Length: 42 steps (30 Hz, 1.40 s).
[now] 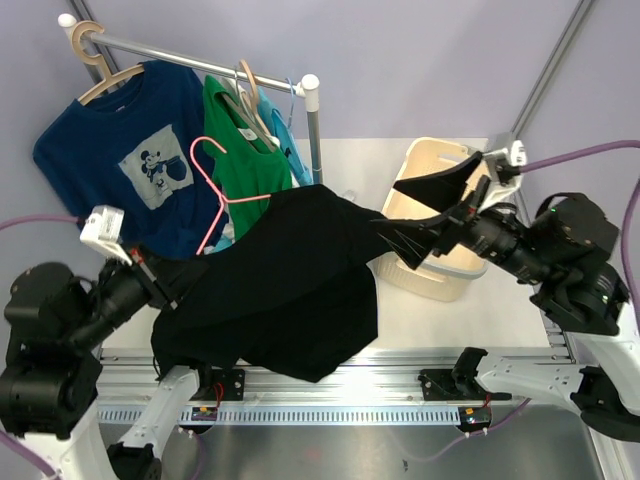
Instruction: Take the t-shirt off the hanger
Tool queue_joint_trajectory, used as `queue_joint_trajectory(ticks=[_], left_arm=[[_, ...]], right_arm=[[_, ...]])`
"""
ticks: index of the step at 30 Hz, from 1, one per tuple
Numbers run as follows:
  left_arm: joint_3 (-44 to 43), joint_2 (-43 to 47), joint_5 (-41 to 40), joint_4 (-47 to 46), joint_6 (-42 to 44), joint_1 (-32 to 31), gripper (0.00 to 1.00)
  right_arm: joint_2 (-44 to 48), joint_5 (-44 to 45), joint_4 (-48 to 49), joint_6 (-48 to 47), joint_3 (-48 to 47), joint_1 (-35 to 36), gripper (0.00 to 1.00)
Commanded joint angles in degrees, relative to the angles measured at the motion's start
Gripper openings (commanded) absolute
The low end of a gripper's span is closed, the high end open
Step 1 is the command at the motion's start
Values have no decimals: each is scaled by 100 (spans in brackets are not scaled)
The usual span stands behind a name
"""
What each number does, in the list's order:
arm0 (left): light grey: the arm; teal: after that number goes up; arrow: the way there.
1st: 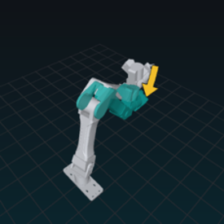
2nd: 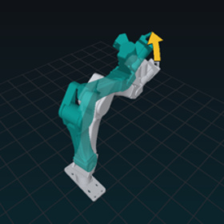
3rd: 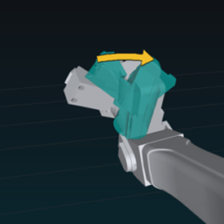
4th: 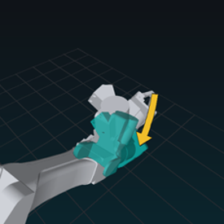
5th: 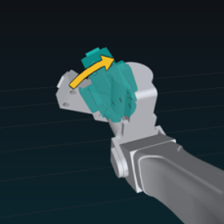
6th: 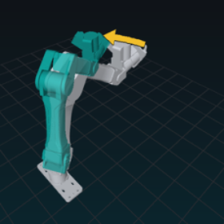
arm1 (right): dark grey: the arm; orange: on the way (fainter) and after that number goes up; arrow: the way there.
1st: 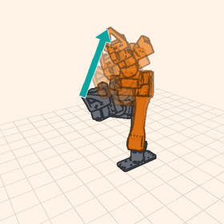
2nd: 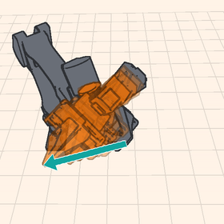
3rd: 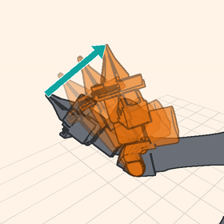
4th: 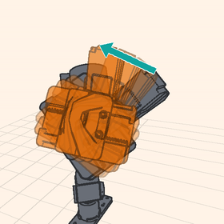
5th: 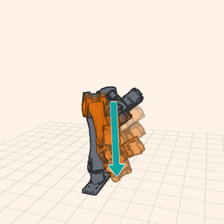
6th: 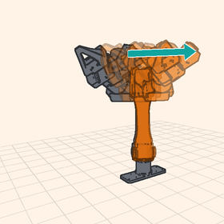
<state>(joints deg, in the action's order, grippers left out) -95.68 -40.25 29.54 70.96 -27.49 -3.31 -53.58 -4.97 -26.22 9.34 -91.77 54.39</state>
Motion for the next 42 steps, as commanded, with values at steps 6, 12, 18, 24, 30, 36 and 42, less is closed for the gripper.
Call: queue_joint_trajectory(ticks=[6,12,18,24,30,36,42], left_arm=[[918,641,324,-1268,-29,6,0],[1525,808,649,-1690,146,6,0],[2009,966,904,-1901,235,6,0],[2308,1098,1106,-1945,428,6,0],[2317,1239,1265,-1989,411,6,0],[2343,1379,1282,-2042,358,-47,0],[2326,1432,1309,-2086,297,-47,0]], right_arm=[[-724,-3,363,-47,71,45,98],[-943,84,442,-29,1,37,98],[-1426,-3,521,155,-87,45,95],[-2145,136,723,156,-438,299,91],[-3034,822,539,-161,-1211,757,88],[-3501,1315,486,-310,-1546,924,81],[-3676,1095,574,-284,-1607,1073,73]])
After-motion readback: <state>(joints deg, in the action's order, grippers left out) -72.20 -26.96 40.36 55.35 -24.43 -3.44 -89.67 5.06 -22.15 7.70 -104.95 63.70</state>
